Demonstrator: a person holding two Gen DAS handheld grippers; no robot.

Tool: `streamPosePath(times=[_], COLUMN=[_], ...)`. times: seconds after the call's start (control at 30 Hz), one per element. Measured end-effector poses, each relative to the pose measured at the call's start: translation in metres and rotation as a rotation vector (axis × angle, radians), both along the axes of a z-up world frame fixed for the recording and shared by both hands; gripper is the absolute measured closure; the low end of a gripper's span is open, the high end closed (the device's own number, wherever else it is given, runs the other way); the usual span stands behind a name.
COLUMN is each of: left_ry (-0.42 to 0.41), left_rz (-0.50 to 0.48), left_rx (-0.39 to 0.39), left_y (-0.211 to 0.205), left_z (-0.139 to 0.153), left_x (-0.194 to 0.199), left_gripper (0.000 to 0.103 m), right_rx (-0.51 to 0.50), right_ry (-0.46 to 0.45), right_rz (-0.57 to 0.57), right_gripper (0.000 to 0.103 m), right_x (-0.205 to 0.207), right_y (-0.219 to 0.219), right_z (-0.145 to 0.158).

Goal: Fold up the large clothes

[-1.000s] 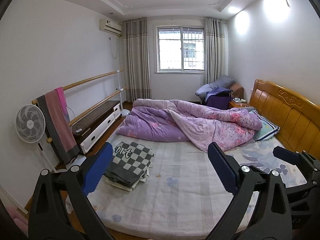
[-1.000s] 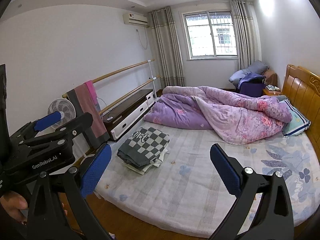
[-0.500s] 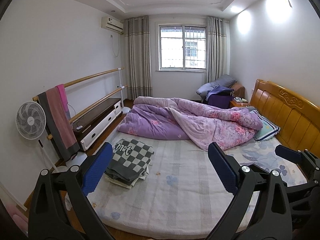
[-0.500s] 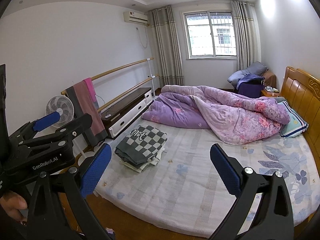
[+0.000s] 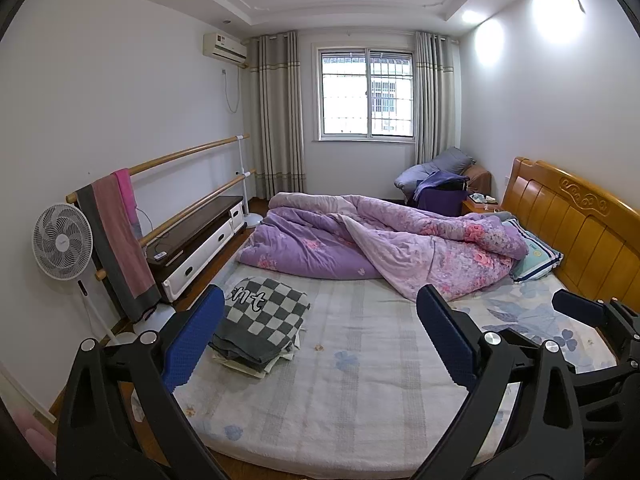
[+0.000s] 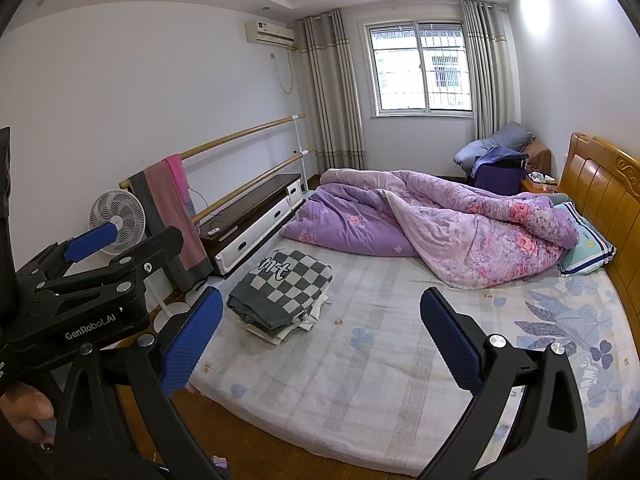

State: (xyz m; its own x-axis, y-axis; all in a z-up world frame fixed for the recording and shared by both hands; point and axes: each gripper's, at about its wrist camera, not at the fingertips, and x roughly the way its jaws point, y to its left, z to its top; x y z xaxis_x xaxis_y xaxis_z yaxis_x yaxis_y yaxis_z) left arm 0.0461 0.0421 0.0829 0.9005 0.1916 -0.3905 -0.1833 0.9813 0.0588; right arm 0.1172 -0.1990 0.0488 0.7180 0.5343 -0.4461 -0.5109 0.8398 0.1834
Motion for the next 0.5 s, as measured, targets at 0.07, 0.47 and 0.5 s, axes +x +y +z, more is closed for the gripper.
streamPosePath(times=[0.07,0.47,0.5], left_ry=[-0.001,-0.001,-0.003], left_rz=[0.0,0.001,0.0], left_rx=[0.002,0.007,0.006], left_y=[0.0001,0.0046,0.0037], left_z=[-0.0002,-0.002,-0.0016], left_x=[0.0007,0.004,0.0034], left_gripper=[0.006,0.006,0.006], right_rx=[-0.004,-0.003,-0.002], right_ry=[-0.002,0.004,0.003], right_rz=[-0.001,-0.004,-0.005], right_gripper=[0.008,0.007,0.007], right_x=[0.0006,0.002,0.0017], right_y=[0.0002,0.0033,0.0035], right_z=[-0.0001,-0.0032,-0.0032])
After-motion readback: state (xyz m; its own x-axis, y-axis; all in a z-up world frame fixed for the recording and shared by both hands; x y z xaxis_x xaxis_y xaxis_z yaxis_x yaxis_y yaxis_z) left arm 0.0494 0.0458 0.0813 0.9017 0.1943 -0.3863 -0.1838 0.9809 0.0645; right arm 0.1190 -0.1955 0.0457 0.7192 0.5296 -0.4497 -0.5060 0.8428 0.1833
